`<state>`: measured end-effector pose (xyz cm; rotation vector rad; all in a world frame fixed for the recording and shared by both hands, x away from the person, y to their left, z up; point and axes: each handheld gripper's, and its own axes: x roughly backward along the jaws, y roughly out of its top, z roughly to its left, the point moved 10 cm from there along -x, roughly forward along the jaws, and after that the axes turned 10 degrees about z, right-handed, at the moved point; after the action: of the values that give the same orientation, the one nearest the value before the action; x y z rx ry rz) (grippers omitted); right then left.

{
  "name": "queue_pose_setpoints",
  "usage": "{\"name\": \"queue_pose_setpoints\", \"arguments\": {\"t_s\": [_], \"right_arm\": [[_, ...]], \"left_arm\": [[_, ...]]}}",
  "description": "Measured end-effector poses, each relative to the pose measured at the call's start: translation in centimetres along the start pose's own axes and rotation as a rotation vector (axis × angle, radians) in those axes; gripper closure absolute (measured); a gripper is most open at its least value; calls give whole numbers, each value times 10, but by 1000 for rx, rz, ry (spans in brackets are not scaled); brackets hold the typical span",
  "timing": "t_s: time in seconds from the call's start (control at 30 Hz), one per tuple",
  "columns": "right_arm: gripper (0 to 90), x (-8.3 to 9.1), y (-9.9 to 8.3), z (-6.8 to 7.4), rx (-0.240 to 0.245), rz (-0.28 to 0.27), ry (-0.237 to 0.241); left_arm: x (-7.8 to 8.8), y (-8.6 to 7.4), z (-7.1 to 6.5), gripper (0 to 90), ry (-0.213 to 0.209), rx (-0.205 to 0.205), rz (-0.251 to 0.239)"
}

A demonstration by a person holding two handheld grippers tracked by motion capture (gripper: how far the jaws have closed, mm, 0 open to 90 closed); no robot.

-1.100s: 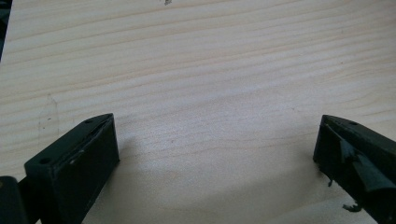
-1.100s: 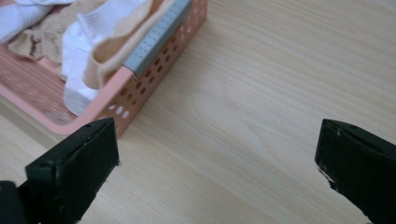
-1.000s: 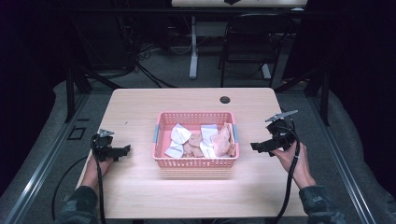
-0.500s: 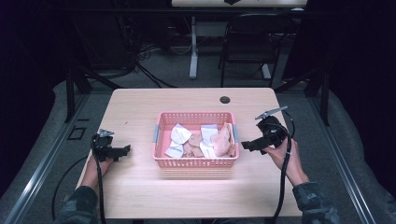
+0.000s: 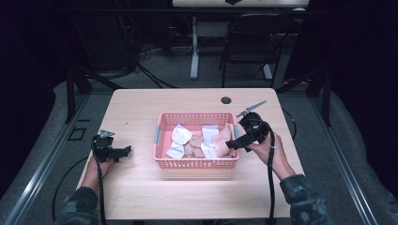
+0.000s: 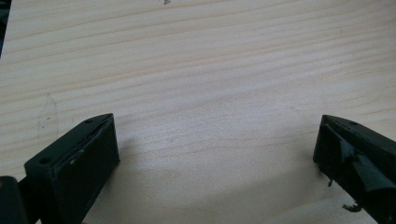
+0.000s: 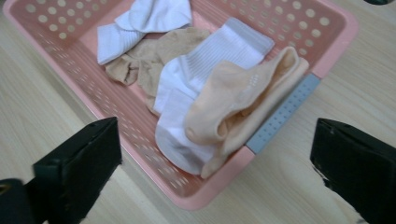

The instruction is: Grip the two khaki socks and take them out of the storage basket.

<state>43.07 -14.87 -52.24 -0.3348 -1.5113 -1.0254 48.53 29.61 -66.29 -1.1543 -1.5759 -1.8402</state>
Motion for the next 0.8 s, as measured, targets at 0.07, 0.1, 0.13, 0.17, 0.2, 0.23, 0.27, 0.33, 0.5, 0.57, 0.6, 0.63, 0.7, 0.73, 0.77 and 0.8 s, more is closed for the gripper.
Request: {"name": "queue_pose_setpoints", "arguments": {"t_s": [0.07,0.1,0.13,0.17,0.2,0.23,0.27,0.33,0.5,0.57,0.6,0.63,0.7,0.73,0.77,0.8], "right_arm": [[43,-1,1,1,7,10,4],[94,-6,4,4,8,20,3],[118,-8,4,5,16,34,6],[132,-11,5,6,15,40,7],[142,-12,5,7,19,46,4],[167,-15,6,8,22,53,2],[199,-17,6,8,24,62,-3],[255,-21,7,10,19,72,-1],[393,-29,5,9,-7,125,5],[416,-32,5,8,-10,130,-1],[430,-33,5,8,-15,137,-4],[457,-36,5,7,-23,146,-5],[487,-39,5,7,-28,151,-13],[503,-41,5,8,-35,155,-11],[503,-41,5,8,-35,155,-11],[517,-42,5,7,-34,161,-17]], "left_arm": [[0,0,0,0,0,-3,-1],[0,0,0,0,-1,-4,-2],[0,0,0,0,-1,-4,-1],[0,0,0,0,-1,-4,-1],[0,0,0,0,-1,-4,-1],[0,0,-1,0,-2,-4,-1],[0,0,-1,0,-2,-4,-3],[0,0,-1,0,-3,-5,-5],[0,0,-1,0,-3,-6,-4],[0,0,-1,0,-3,-6,-4],[0,0,-1,0,-3,-6,-4],[0,0,-1,0,-3,-6,-4],[0,0,-1,0,-3,-5,-5],[0,0,-1,0,-3,-5,-5],[0,0,-1,0,-3,-5,-5],[0,0,-1,0,-3,-6,-4]]}}
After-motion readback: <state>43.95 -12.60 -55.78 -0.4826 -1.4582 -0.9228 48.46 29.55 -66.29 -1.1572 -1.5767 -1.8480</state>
